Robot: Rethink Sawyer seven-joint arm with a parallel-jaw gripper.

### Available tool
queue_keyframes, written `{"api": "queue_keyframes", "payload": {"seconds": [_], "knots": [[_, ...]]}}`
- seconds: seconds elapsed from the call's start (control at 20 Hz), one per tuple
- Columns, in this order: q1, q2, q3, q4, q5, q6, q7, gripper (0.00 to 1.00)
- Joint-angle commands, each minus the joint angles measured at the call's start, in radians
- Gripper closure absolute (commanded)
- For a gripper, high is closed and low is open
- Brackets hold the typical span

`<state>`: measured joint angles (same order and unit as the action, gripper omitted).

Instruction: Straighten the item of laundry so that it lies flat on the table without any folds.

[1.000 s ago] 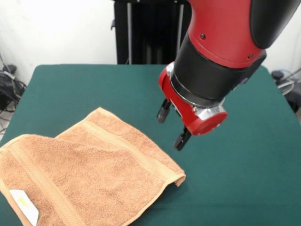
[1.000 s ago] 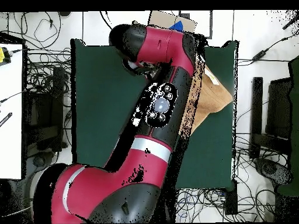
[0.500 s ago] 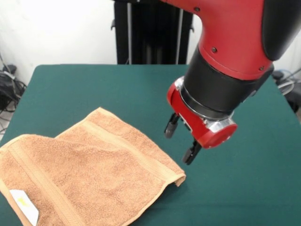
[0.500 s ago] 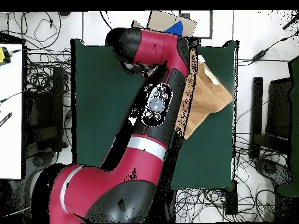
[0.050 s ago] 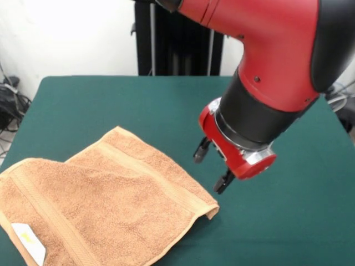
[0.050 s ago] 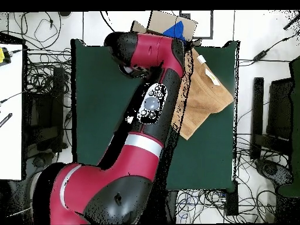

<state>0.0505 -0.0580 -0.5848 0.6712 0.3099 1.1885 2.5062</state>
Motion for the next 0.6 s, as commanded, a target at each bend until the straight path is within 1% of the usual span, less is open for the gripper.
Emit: {"api": "queue_keyframes", "payload": {"seconds": [0.05,0.25,0.6], "knots": [[0.016,0.116,-0.021,0.007,-0.084,0.119,0.144,0.00],[0.020,0.113,-0.043,0.004,-0.118,0.120,0.126,0.00],[0.016,0.053,-0.044,0.025,-0.130,0.194,0.092,0.00]]}}
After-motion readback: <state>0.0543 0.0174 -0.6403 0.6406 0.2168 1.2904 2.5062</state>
